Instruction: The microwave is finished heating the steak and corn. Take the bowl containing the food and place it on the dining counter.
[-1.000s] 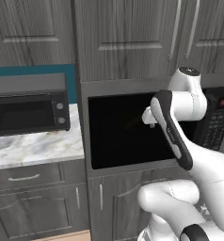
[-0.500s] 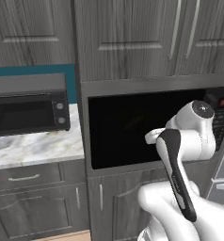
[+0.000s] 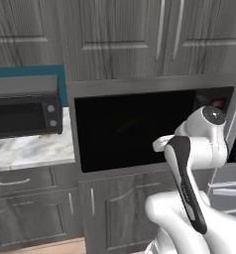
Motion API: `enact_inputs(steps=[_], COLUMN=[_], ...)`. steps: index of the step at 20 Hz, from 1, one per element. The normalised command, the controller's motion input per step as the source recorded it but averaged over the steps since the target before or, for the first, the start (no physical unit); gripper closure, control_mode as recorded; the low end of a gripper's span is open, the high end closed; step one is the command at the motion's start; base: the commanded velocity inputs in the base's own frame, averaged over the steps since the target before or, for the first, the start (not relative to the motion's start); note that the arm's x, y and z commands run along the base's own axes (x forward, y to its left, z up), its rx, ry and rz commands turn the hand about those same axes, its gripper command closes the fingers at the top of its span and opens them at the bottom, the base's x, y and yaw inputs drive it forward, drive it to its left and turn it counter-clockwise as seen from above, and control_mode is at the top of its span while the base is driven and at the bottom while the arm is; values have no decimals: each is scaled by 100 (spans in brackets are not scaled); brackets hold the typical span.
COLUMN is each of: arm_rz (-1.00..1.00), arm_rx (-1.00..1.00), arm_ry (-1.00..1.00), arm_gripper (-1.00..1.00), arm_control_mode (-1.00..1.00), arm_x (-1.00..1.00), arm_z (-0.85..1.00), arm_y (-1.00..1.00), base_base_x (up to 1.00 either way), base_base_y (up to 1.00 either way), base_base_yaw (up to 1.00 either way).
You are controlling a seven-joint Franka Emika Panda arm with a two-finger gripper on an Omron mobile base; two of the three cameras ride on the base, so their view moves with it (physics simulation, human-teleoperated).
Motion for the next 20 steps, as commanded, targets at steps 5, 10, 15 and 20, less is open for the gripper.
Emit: enact_inputs(steps=[5,10,15,20], arm_rz=[0,0,0,0], arm_rx=[0,0,0,0], arm_ry=[0,0,0,0], arm_gripper=[-100,-100,-100,-100], arm_control_mode=[100,100,100,100], arm_x=[0,0,0,0], arm_z=[0,0,0,0], arm_y=[0,0,0,0], base_base_x=[-40,-31,-51,-58], base_base_y=[-55,-68,-38,-13], base_base_yaw=[0,0,0,0])
